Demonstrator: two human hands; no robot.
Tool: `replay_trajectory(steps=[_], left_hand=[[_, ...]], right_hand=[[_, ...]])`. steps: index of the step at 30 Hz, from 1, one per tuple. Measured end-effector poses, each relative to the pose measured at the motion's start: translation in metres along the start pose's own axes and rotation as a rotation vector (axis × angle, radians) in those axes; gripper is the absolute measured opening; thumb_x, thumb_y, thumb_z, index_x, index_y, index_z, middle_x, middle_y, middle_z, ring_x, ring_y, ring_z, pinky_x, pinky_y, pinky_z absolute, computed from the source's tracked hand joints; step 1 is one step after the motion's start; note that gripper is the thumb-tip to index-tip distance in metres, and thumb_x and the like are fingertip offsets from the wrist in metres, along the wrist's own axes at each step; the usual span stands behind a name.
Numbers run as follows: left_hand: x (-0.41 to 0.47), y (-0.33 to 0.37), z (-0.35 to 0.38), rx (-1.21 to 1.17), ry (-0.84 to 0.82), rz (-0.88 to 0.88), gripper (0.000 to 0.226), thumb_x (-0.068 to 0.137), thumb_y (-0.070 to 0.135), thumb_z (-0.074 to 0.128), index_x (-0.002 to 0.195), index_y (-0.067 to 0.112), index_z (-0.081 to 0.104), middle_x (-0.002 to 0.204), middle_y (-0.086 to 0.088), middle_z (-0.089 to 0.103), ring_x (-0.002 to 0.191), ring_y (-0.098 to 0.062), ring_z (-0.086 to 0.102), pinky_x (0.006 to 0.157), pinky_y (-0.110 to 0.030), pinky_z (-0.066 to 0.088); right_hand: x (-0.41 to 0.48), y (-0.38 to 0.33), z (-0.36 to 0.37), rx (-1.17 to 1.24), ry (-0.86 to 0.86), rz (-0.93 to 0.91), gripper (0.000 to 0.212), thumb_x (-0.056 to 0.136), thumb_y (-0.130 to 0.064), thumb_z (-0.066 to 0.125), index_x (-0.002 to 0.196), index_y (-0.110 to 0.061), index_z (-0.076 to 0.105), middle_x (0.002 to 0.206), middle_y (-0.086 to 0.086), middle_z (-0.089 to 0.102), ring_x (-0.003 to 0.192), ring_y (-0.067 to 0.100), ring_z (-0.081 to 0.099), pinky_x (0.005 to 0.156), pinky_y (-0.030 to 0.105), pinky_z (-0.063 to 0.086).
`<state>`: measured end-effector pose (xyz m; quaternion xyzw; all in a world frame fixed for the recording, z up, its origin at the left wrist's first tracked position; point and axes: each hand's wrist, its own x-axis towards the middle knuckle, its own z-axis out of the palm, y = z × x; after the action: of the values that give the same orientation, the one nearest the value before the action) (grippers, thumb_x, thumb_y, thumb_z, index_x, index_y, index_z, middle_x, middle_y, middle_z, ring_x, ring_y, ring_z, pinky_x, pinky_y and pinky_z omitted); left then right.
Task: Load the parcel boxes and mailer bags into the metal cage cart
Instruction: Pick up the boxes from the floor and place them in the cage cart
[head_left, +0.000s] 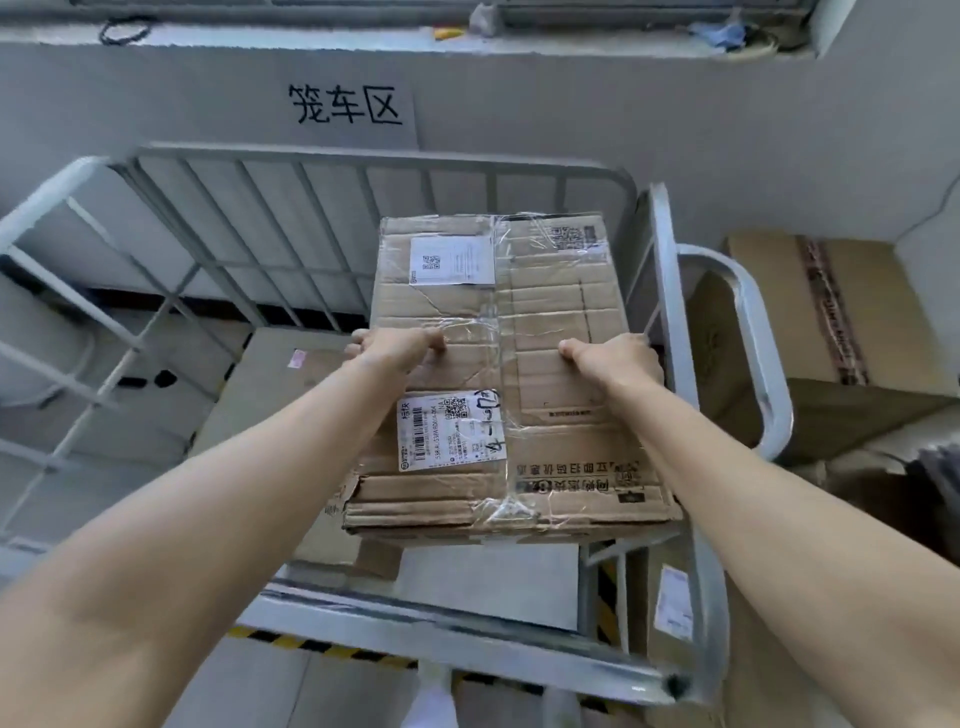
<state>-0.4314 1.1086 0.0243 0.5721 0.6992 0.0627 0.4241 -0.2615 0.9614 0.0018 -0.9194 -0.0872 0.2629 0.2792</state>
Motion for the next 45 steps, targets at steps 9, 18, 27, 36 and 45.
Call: replay_trajectory(steps=[9, 18, 27, 36, 45], left_hand=[[0.105, -0.065, 0.088, 0.09, -0.059, -0.061, 0.105, 0.071, 0.04, 0.077, 0.144, -0.002, 0.016, 0.152, -0.016, 0.022, 0.139, -0.032, 0.024, 0.114, -0.039, 0.025], [0.17, -0.155, 0.164, 0.225, -0.144, -0.15, 0.094, 0.072, 0.035, 0.075, 0.14, -0.003, 0.023, 0.149, -0.019, 0.028, 0.137, -0.034, 0.028, 0.11, -0.042, 0.025], [0.217, -0.206, 0.199, 0.259, -0.227, -0.203, 0.091, 0.072, 0.036, 0.076, 0.138, -0.003, 0.027, 0.146, -0.018, 0.031, 0.134, -0.035, 0.031, 0.109, -0.04, 0.028], [0.24, -0.231, 0.198, 0.266, -0.435, -0.24, 0.098, 0.078, 0.038, 0.074, 0.147, 0.0, 0.017, 0.151, -0.017, 0.027, 0.136, -0.034, 0.035, 0.109, -0.041, 0.032], [0.198, -0.169, 0.157, 0.271, -0.476, -0.028, 0.085, 0.083, 0.031, 0.069, 0.148, 0.003, 0.022, 0.151, -0.015, 0.027, 0.132, -0.03, 0.039, 0.103, -0.036, 0.036]], right_hand=[[0.035, 0.057, 0.112, 0.122, 0.041, 0.311, 0.103, 0.069, -0.058, 0.073, 0.144, -0.003, 0.027, 0.144, 0.017, 0.039, 0.127, 0.036, 0.045, 0.103, 0.048, 0.042], [0.069, 0.132, 0.212, 0.131, -0.045, 0.483, 0.095, 0.076, -0.054, 0.07, 0.143, -0.002, 0.026, 0.146, 0.018, 0.036, 0.125, 0.037, 0.045, 0.099, 0.044, 0.043], [0.095, 0.182, 0.271, 0.197, -0.196, 0.554, 0.107, 0.075, -0.057, 0.071, 0.15, -0.005, 0.016, 0.151, 0.015, 0.034, 0.132, 0.033, 0.042, 0.105, 0.043, 0.041], [0.101, 0.204, 0.293, 0.144, -0.329, 0.526, 0.104, 0.08, -0.052, 0.069, 0.152, -0.005, 0.009, 0.155, 0.015, 0.027, 0.139, 0.033, 0.034, 0.112, 0.045, 0.033], [0.078, 0.14, 0.248, -0.061, -0.314, 0.289, 0.079, 0.093, -0.039, 0.057, 0.153, -0.007, 0.016, 0.157, 0.013, 0.024, 0.143, 0.031, 0.027, 0.114, 0.043, 0.03]])
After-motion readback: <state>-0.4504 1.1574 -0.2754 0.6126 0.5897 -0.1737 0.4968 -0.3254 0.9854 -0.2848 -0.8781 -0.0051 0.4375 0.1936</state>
